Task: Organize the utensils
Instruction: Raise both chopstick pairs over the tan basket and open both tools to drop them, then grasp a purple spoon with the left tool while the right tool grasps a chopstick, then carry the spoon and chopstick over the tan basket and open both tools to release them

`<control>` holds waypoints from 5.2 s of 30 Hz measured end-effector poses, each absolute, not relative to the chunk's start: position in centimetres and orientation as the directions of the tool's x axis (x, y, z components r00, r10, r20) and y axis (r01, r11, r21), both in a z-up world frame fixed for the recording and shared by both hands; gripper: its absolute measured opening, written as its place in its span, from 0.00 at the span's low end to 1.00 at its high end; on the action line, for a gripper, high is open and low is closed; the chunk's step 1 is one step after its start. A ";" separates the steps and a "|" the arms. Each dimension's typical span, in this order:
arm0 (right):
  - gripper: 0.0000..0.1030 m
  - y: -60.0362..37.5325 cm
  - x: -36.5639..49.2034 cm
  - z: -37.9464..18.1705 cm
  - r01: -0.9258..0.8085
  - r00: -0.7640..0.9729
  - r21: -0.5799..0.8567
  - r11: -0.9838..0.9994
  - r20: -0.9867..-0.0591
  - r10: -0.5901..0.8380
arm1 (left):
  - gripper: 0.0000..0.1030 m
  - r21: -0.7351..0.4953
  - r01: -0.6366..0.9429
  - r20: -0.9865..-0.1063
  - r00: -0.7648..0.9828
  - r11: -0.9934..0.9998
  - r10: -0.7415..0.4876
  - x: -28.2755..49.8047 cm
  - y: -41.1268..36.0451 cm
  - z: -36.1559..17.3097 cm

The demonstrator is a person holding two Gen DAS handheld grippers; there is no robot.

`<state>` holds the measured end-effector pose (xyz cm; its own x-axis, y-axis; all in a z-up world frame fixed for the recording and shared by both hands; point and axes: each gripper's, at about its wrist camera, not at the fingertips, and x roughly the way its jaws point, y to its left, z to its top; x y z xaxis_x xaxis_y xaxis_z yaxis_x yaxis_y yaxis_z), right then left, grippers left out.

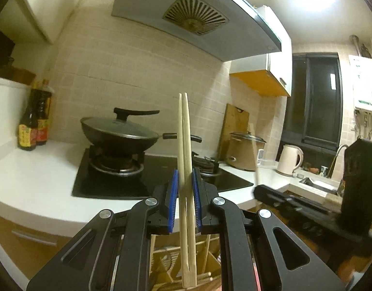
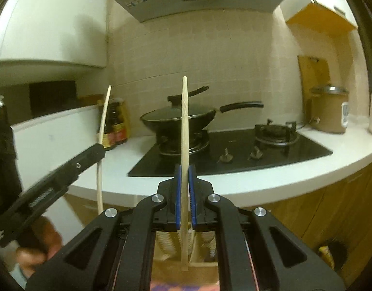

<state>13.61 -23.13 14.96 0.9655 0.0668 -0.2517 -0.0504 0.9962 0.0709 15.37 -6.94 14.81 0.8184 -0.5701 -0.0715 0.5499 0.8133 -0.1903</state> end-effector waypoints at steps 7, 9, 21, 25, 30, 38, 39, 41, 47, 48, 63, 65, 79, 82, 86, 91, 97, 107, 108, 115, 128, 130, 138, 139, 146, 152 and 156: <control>0.04 -24.5 16.7 11.9 0.008 0.965 0.087 0.996 -0.263 0.015 | 0.10 -0.175 0.566 -0.055 0.811 0.806 -0.582 17.3 -8.8 13.1; 0.04 -24.9 17.2 11.1 0.016 0.963 0.092 0.996 -0.268 0.009 | 0.10 -0.180 0.564 -0.060 0.811 0.806 -0.581 17.8 -9.1 12.4; 0.22 -26.5 15.5 9.3 -0.005 0.948 0.142 0.990 -0.313 0.049 | 0.11 -0.213 0.583 -0.096 0.787 0.784 -0.610 18.1 -7.8 10.5; 0.26 -26.6 13.1 9.5 -0.013 0.946 0.142 0.990 -0.319 0.058 | 0.24 -0.222 0.577 -0.090 0.790 0.786 -0.606 16.5 -6.1 10.9; 0.26 -26.6 9.9 9.7 -0.031 0.939 0.135 0.990 -0.334 0.075 | 0.27 -0.223 0.579 -0.099 0.787 0.784 -0.609 13.9 -4.2 11.1; 0.26 -26.0 5.6 7.6 -0.032 0.905 0.122 0.992 -0.417 0.081 | 0.39 -0.236 0.561 -0.198 0.771 0.793 -0.605 9.9 -2.3 8.8; 0.26 -26.0 4.9 6.7 -0.030 0.894 0.128 0.991 -0.441 0.084 | 0.43 -0.239 0.556 -0.213 0.770 0.796 -0.601 9.6 -2.1 8.3; 0.26 -26.2 3.9 5.1 -0.022 0.876 0.139 0.990 -0.474 0.086 | 0.48 -0.243 0.542 -0.252 0.765 0.804 -0.592 8.6 -1.7 6.9; 0.26 -25.7 2.3 -0.1 0.019 0.733 0.134 0.991 -0.676 0.077 | 0.50 -0.208 0.533 -0.458 0.688 0.820 -0.563 6.8 -2.2 2.3; 0.26 -25.6 2.4 -1.0 0.024 0.687 0.145 0.989 -0.721 0.089 | 0.50 -0.203 0.533 -0.489 0.672 0.822 -0.556 6.5 -2.5 1.7; 0.26 -21.7 3.4 -5.4 0.006 0.416 0.033 0.999 -0.909 0.028 | 0.33 -0.079 0.618 -0.864 0.349 0.783 -0.363 8.1 -8.5 -5.5; 0.26 -21.7 4.0 -5.3 0.000 0.396 0.012 1.000 -0.918 0.011 | 0.32 -0.054 0.630 -0.878 0.340 0.775 -0.337 8.1 -9.1 -5.9; 0.06 -21.6 5.1 -5.3 -0.007 0.357 -0.006 1.000 -0.934 -0.003 | 0.21 0.077 0.647 -0.890 0.387 0.759 -0.240 8.1 -10.9 -5.9; 0.04 -21.5 4.7 -5.3 -0.014 0.359 -0.005 1.000 -0.933 0.000 | 0.11 0.102 0.646 -0.886 0.404 0.757 -0.226 7.8 -11.3 -6.0; 0.04 -21.4 4.3 -5.2 -0.024 0.362 0.022 0.999 -0.932 0.030 | 0.10 0.133 0.642 -0.876 0.432 0.756 -0.213 7.3 -11.7 -5.9; 0.04 -22.4 3.4 -4.4 -0.038 0.382 0.131 0.991 -0.914 0.136 | 0.10 0.097 0.646 -0.855 0.443 0.757 -0.268 6.9 -11.6 -5.1; 0.04 -23.2 2.4 -1.7 -0.065 0.453 0.186 0.980 -0.870 0.195 | 0.10 0.049 0.676 -0.770 0.494 0.736 -0.403 5.6 -10.1 -1.3; 0.04 -23.8 1.6 6.5 -0.142 0.650 0.196 0.970 -0.720 0.241 | 0.10 -0.039 0.656 -0.554 0.614 0.753 -0.563 4.4 -7.2 7.1; 0.04 -23.8 1.8 7.2 -0.144 0.667 0.192 0.971 -0.706 0.238 | 0.10 -0.042 0.655 -0.536 0.623 0.755 -0.570 4.4 -7.0 7.7; 0.04 -23.3 4.1 11.7 -0.164 0.761 0.176 0.971 -0.604 0.238 | 0.10 -0.047 0.656 -0.438 0.664 0.753 -0.606 6.0 -5.9 12.0; 0.04 -21.7 9.0 16.3 -0.199 0.875 0.165 0.966 -0.414 0.251 | 0.10 -0.086 0.637 -0.269 0.726 0.766 -0.633 11.2 -4.2 14.9; 0.04 -21.7 10.2 16.6 -0.190 0.888 0.179 0.965 -0.388 0.247 | 0.10 -0.107 0.629 -0.254 0.731 0.770 -0.633 12.8 -4.0 14.9; 0.04 -21.8 14.9 15.8 -0.120 0.944 0.219 0.968 -0.278 0.180 | 0.10 -0.189 0.630 -0.199 0.727 0.754 -0.657 18.4 -3.9 12.9; 0.04 -21.7 15.3 15.6 -0.117 0.946 0.219 0.969 -0.272 0.176 | 0.10 -0.197 0.628 -0.197 0.727 0.753 -0.657 18.9 -4.0 12.4; 0.04 -21.4 17.6 12.9 -0.040 0.965 0.214 0.976 -0.244 0.093 | 0.10 -0.229 0.610 -0.165 0.744 0.759 -0.647 20.6 -4.5 9.6; 0.04 -21.7 18.0 11.2 -0.009 0.974 0.214 0.977 -0.219 0.057 | 0.10 -0.242 0.599 -0.150 0.754 0.763 -0.640 21.3 -5.0 7.8; 0.04 -21.7 17.6 10.6 -0.021 0.975 0.212 0.977 -0.213 0.067 | 0.10 -0.226 0.599 -0.153 0.757 0.768 -0.635 21.0 -5.2 6.9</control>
